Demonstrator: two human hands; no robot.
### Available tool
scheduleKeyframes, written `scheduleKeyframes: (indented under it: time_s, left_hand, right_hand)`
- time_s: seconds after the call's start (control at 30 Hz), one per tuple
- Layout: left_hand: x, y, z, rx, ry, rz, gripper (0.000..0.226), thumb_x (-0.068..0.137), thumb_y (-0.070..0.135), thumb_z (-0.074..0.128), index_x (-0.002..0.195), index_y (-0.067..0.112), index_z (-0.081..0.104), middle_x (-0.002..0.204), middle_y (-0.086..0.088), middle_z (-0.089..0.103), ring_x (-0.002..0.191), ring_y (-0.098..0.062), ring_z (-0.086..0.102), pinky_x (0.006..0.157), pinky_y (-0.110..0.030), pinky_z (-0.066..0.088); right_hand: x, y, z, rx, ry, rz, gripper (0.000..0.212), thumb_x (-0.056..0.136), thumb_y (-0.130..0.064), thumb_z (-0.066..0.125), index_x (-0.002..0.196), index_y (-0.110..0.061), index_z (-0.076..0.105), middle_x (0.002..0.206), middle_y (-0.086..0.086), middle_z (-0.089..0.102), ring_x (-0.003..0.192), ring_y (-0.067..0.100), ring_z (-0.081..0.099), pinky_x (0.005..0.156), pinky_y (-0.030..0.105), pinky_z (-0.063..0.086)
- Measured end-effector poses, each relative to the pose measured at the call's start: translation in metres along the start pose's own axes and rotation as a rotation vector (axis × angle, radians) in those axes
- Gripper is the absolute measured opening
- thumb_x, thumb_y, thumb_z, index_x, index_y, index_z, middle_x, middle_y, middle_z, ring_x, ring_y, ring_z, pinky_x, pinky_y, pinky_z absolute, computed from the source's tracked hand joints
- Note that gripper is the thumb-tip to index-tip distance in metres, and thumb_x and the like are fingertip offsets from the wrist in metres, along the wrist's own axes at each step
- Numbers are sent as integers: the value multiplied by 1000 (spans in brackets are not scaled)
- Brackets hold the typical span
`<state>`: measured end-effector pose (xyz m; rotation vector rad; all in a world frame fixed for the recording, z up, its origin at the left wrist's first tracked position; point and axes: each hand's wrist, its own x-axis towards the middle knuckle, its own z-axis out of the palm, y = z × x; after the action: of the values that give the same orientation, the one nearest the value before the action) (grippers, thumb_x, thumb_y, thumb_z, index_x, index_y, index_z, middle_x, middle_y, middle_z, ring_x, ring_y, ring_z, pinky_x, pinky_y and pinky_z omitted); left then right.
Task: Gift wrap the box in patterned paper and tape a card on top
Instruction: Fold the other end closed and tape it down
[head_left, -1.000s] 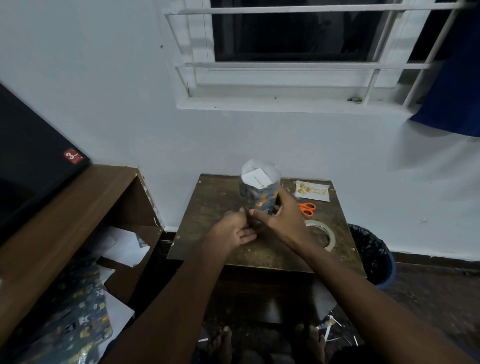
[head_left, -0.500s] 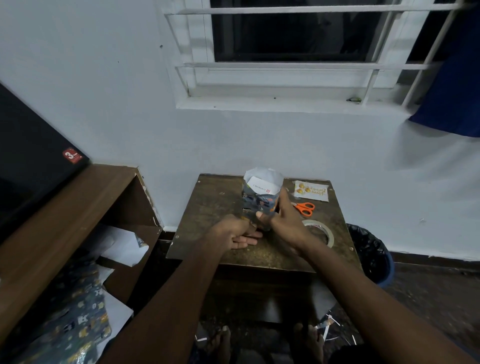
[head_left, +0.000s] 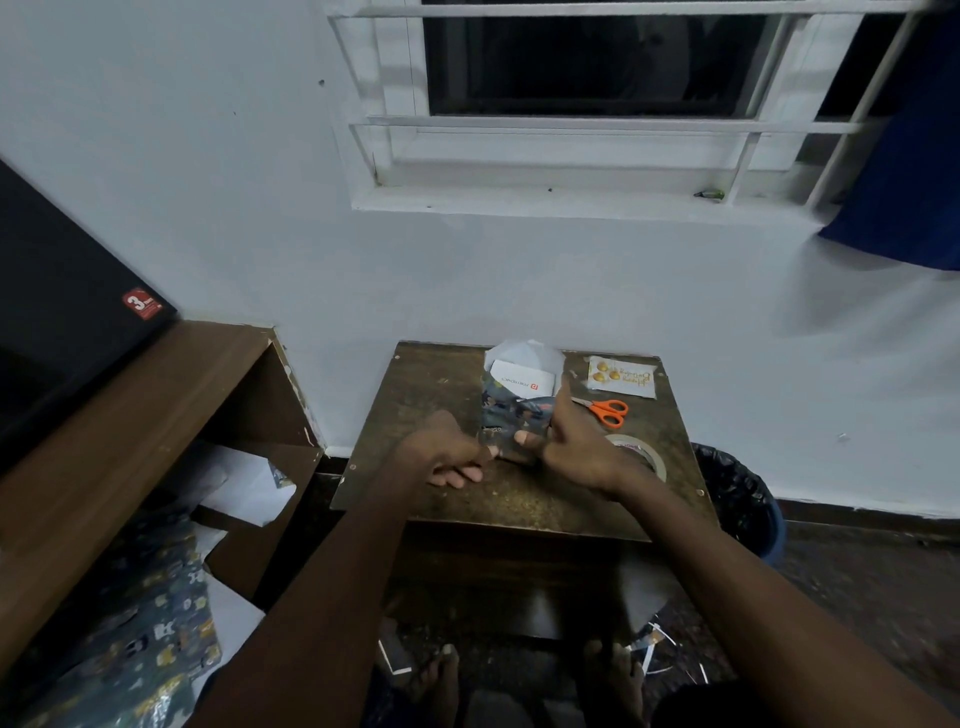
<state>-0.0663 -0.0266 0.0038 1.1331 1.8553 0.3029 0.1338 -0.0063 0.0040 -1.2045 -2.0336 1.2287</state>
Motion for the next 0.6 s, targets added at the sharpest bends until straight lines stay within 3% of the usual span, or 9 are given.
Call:
scheduleKeyframes:
  time_s: [0.07,0.1,0.13,0.2,0.27,0.37,0.43,0.5,0.6]
  left_hand:
    - [-1,-4,-10,171,68,98,35,91,41,81,99,7,79,84,0,80,66,-10,67,64,-24,55]
    - [-3,-5,-14,202,112,160,40,88,42,84,110,9,78,99,-2,80,82,-12,71,81,-29,59]
    - [-4,-7,-18,156,138,233,52,83,40,88,125,15,73,116,0,77,100,-14,72,97,-35,58]
    - [-8,-7,-23,-120,74,437,81,75,30,95,146,26,55,138,7,67,125,-14,65,110,-41,53]
    - [-15,-2,-25,-315,14,617,89,79,14,93,153,29,46,144,13,61,133,-5,58,109,-29,51]
    - [-32,16,-22,-430,62,688,63,93,20,79,150,28,53,141,9,62,129,-5,60,98,-21,54]
    - [-40,23,-17,-548,61,635,45,103,37,63,146,24,58,138,3,67,125,-12,64,95,-25,54]
    - [-40,26,-14,-615,50,567,46,107,49,49,142,23,62,135,4,69,123,-11,65,101,-31,53]
    - [-37,29,-12,-585,36,535,35,109,39,49,135,23,65,120,8,76,107,-6,71,88,-21,53]
  right_hand:
    - [-2,-2,-3,-71,-40,-1,76,99,-4,67,154,-18,17,152,1,49,137,11,46,90,0,39]
    - [-3,-3,-4,-102,-49,-1,77,99,-6,68,155,-16,17,152,2,49,135,9,44,86,-3,38]
    - [-2,-4,-4,-131,-49,-5,77,99,-8,68,156,-16,17,152,2,49,132,7,43,84,-3,37]
    - [-2,-5,-3,-167,-46,-7,78,99,-9,69,156,-16,17,151,2,49,130,8,44,95,10,40]
    - [-1,-6,-2,-163,-42,1,79,98,-9,69,156,-18,16,151,3,50,134,14,47,106,26,41]
    - [1,-4,-2,-155,-40,22,75,100,-11,68,154,-19,17,147,5,54,135,21,53,112,41,47]
    - [1,-4,-2,-152,-37,24,72,102,-13,65,154,-17,16,148,5,54,134,21,53,113,44,47]
    - [0,-2,0,-135,-22,2,73,102,-13,64,157,-19,14,152,4,52,136,20,52,116,45,44]
    - [-3,3,6,-109,0,-41,87,103,-9,62,163,-23,0,157,0,46,141,15,47,118,36,39]
